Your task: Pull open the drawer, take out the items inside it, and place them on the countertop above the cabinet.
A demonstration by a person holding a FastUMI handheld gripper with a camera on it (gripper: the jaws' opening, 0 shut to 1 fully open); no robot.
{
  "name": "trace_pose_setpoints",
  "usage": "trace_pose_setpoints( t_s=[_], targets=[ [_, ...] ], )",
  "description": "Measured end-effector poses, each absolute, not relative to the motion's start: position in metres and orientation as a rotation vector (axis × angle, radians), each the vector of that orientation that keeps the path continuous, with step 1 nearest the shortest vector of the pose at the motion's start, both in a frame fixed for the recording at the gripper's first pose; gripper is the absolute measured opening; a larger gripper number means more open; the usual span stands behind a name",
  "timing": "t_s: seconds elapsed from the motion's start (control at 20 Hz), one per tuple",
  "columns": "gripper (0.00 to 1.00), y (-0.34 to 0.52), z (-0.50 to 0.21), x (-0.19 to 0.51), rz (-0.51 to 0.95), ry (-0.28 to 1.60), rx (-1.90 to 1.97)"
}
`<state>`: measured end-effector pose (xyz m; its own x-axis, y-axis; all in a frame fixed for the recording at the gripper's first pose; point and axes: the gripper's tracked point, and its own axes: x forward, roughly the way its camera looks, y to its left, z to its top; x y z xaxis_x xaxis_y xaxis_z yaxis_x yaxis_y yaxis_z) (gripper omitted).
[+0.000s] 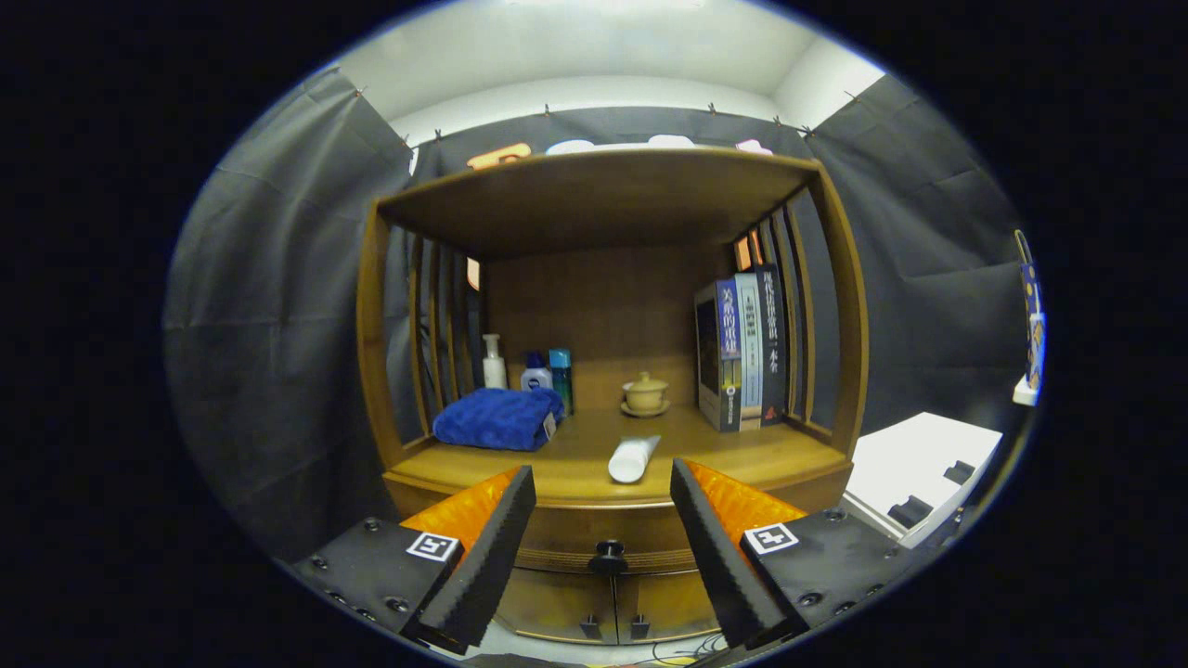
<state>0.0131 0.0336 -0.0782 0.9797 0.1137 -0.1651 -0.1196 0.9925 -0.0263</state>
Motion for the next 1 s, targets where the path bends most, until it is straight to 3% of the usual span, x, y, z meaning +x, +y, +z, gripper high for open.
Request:
trace_pose_setpoints(
  t_s=[0.4,1.0],
  targets=[
    [0.96,0.007,-0.007,-0.032,0.159,0.098,-0.062],
    [0.96,0.011,0.027,-0.056,0.185,0.032,0.034]
  ],
)
